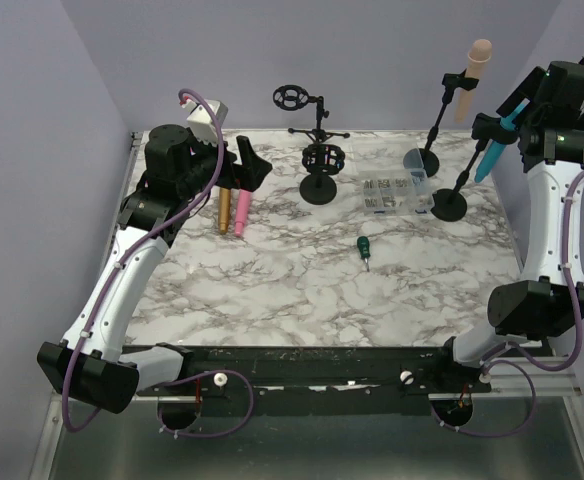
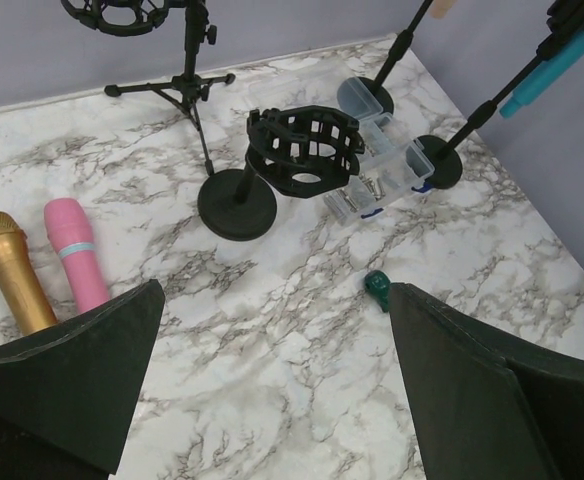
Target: Remove the microphone from the stand
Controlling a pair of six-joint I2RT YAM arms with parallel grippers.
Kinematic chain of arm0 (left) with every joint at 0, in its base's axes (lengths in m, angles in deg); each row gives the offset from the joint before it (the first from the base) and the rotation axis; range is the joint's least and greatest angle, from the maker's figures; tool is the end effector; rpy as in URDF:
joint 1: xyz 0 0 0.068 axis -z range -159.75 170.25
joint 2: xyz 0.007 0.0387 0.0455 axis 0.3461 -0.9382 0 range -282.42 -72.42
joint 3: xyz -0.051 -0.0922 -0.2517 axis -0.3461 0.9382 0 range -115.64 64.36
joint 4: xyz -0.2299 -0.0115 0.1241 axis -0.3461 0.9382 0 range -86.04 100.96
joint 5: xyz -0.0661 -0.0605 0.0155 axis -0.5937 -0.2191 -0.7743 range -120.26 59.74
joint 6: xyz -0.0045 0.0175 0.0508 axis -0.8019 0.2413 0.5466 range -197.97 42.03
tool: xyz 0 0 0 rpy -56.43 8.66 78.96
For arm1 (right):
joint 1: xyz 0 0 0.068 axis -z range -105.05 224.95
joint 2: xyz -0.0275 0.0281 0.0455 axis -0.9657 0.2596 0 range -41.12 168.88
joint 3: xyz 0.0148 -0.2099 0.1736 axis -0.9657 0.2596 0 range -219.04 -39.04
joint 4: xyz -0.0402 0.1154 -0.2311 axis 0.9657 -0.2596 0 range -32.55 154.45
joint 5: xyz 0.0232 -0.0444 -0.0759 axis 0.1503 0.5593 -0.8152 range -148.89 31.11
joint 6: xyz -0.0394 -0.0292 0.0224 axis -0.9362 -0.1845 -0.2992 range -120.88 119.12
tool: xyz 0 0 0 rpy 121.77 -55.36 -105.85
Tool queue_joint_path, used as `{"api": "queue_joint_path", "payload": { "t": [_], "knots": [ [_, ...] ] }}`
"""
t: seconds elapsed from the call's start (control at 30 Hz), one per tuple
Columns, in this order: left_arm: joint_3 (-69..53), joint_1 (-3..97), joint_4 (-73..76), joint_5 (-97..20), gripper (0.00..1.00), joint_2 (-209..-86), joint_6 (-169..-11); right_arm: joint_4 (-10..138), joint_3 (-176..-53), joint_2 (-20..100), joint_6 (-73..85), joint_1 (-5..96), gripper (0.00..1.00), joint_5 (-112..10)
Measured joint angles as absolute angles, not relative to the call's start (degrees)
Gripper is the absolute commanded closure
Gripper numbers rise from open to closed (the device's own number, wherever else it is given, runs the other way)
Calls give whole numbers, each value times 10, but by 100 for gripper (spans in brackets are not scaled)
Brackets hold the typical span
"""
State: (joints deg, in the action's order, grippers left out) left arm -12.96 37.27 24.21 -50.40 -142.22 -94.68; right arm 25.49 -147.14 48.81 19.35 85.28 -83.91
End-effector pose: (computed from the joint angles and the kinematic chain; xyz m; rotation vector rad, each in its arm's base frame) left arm 0.2534 -0.0904 0.4292 0.2636 1.8208 -0.7320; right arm 0.3249 -0.0746 0.4732 0.7763 1.7449 -0.3049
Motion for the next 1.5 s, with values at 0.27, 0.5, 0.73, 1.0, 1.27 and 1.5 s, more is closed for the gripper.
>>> {"api": "queue_joint_path", "payload": {
  "t": [0.27, 0.5, 0.73, 1.0, 1.27, 1.5],
  "knots": [
    [-130, 374, 237, -504, 1, -1415, -947, 254, -1503, 530, 171, 859, 10, -753],
    [-130, 371, 237, -505, 2, -1415, -947, 261, -1503, 543, 153, 859, 27, -745],
    [-130, 363, 237, -513, 2, -1415, -949, 263, -1503, 567, 140, 859, 36, -749],
    [-130, 360, 237, -518, 1, -1415, -951, 271, -1504, 570, 131, 859, 69, -749],
    [-130, 360, 236, -519, 2, -1416, -952, 253, -1498, 551, 125, 859, 99, -754],
    [-130, 360, 233, -520, 1, -1419, -953, 214, -1496, 494, 125, 857, 100, -761]
  ]
}}
